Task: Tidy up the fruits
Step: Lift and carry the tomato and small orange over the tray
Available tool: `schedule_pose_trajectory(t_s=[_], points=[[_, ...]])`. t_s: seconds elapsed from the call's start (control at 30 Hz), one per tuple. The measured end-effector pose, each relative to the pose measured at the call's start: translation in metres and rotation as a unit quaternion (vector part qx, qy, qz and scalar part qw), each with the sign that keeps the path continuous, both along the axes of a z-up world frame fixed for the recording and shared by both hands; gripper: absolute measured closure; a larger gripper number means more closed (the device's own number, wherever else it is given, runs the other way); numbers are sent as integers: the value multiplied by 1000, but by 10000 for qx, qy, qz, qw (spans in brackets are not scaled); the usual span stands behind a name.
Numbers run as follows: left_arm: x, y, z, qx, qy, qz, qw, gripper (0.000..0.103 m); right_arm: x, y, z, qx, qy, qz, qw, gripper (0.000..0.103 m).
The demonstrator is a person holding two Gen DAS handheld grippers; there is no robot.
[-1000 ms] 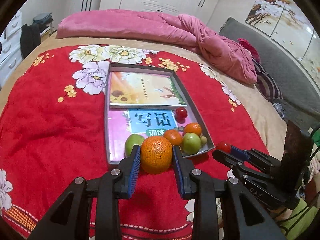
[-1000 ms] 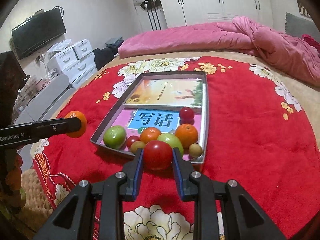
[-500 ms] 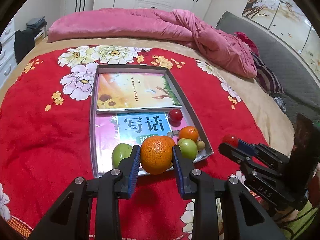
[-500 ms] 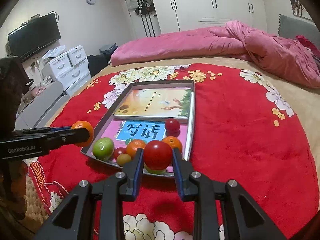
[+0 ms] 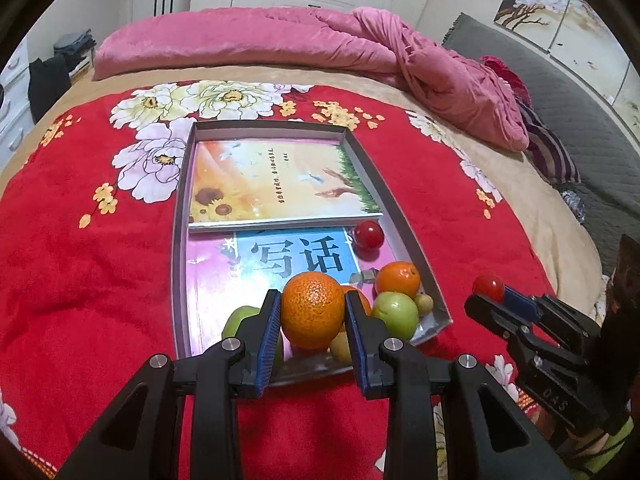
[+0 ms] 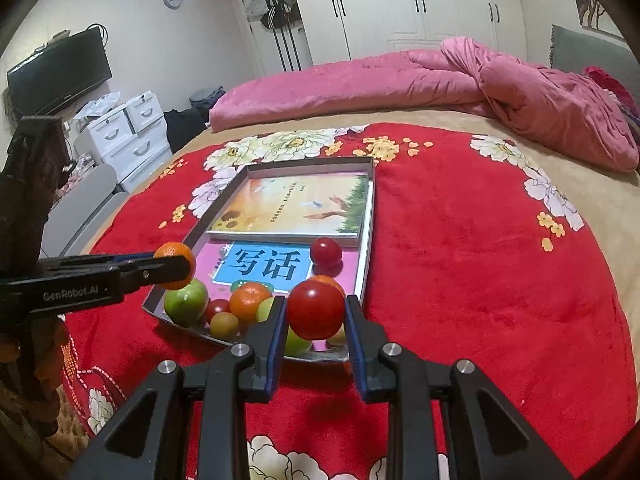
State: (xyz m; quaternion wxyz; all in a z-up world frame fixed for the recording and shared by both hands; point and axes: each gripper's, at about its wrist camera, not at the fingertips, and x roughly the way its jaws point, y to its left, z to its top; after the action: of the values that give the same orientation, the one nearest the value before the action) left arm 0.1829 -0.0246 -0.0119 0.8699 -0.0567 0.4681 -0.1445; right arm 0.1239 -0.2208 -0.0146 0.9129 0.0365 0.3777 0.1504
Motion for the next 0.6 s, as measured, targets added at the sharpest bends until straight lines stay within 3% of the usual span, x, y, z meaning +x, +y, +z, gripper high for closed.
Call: schedule_pose_trajectory(t_s=[0.6], points=[[35, -12, -36, 275, 368, 48, 9989, 71, 9, 9, -20, -186, 181, 133, 9996, 75]])
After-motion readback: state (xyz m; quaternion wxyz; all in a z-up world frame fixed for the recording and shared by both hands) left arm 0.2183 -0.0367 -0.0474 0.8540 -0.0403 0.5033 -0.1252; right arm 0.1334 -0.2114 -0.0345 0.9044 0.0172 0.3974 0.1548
